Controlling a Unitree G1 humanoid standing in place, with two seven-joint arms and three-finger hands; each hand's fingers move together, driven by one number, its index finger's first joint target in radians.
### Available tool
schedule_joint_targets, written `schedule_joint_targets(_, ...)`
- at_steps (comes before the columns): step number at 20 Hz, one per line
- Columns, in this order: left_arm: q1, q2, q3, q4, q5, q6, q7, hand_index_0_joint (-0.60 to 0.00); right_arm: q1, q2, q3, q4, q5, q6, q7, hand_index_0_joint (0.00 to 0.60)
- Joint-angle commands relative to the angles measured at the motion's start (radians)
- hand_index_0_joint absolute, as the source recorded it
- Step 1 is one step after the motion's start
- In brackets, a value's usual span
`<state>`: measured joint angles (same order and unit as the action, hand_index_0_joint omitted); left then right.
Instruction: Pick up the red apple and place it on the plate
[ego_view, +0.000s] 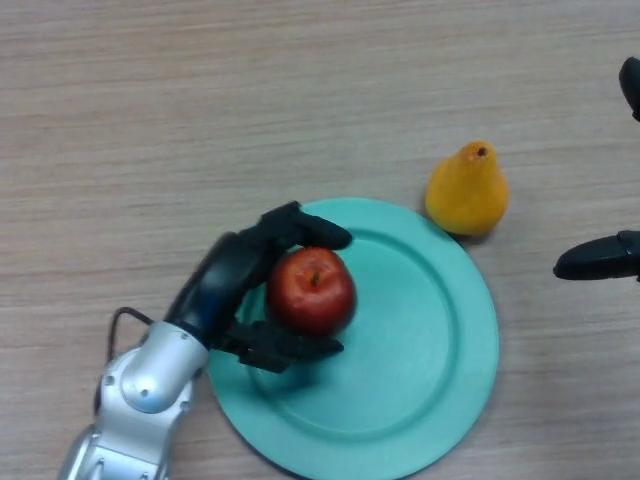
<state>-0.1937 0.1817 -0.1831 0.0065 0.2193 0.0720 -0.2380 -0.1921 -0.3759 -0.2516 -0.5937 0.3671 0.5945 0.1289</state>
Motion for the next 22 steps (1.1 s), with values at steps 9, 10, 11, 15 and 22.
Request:
schedule_joint_targets(9,-0.014,0.024,0.133,-0.251,-0.042,-0.023,-0.054,0.000,-0.080,-0.053,-0.019,0.015,-0.050,-0.119,0.003,0.000)
schedule_joint_targets(10,-0.012,0.056,0.178,-0.287,-0.053,-0.063,-0.056,0.000,-0.085,-0.046,0.008,0.046,-0.094,-0.163,0.028,0.000)
schedule_joint_targets(11,-0.011,0.069,0.205,-0.302,-0.066,-0.084,-0.058,0.000,-0.085,-0.044,0.015,0.052,-0.107,-0.167,0.040,0.000)
schedule_joint_targets(15,-0.065,0.153,0.432,-0.452,-0.408,0.272,0.020,0.000,-0.114,-0.017,0.022,0.107,-0.086,-0.157,0.012,0.000)
schedule_joint_targets(22,-0.065,0.272,0.508,-0.341,-0.522,0.126,0.139,0.000,-0.118,0.010,0.067,0.162,-0.093,-0.194,0.002,0.000)
